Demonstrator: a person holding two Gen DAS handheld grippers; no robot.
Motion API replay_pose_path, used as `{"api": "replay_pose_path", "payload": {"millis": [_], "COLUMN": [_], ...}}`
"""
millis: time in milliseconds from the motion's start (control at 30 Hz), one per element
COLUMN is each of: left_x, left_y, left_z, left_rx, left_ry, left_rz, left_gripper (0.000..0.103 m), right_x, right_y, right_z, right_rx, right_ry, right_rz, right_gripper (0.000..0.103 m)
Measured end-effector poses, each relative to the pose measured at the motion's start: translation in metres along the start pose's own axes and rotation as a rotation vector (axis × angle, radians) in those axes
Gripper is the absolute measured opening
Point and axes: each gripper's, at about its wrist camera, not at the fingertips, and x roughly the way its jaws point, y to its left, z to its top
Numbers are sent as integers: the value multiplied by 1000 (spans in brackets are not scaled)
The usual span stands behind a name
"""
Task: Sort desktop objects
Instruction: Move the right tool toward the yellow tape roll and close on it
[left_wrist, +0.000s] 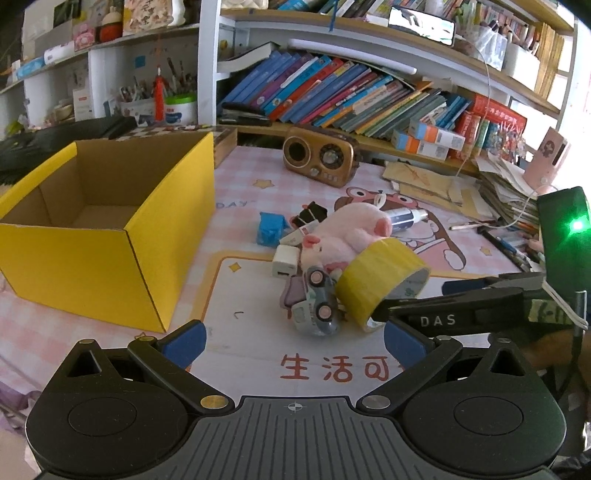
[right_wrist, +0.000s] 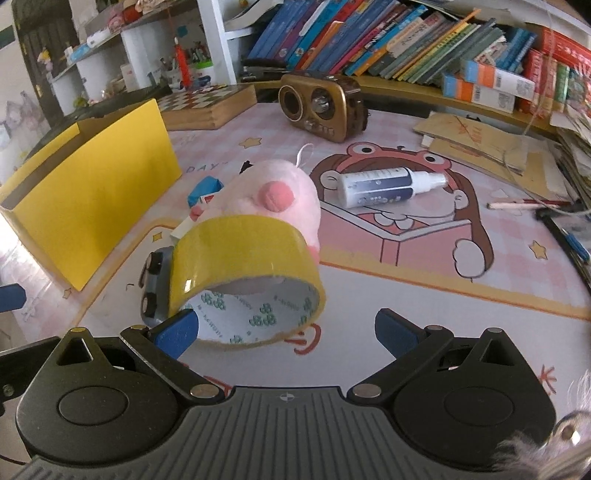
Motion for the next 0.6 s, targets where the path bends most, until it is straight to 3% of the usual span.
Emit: {"api": "replay_pose_path", "payload": {"millis": [167,267,333,367,433,600], "left_x": [1,1,2,2,2,4], "left_y": [1,1,2,2,1,-2], "left_z": [1,1,2,2,2,3], "left_rx": [1,1,0,0,1,7], "left_ry": [-1,-3,-4,-4,-5,-7], "left_rz": [3,3,3,2,-2,-14], "left_gripper": [103,103,103,103,103,103], "right_x": [10,14,17,17,16,10], "right_y": [1,1,0,-1,-3,-9], "right_z": [3,3,2,2,1,2], "right_rx": [-24,-33,-30,-25,-7,8], "right_ry": [17,31,45,49,46,38], "right_rz": [17,27,33,25,20,26], "right_gripper": [97,69,42,39,22,19]}}
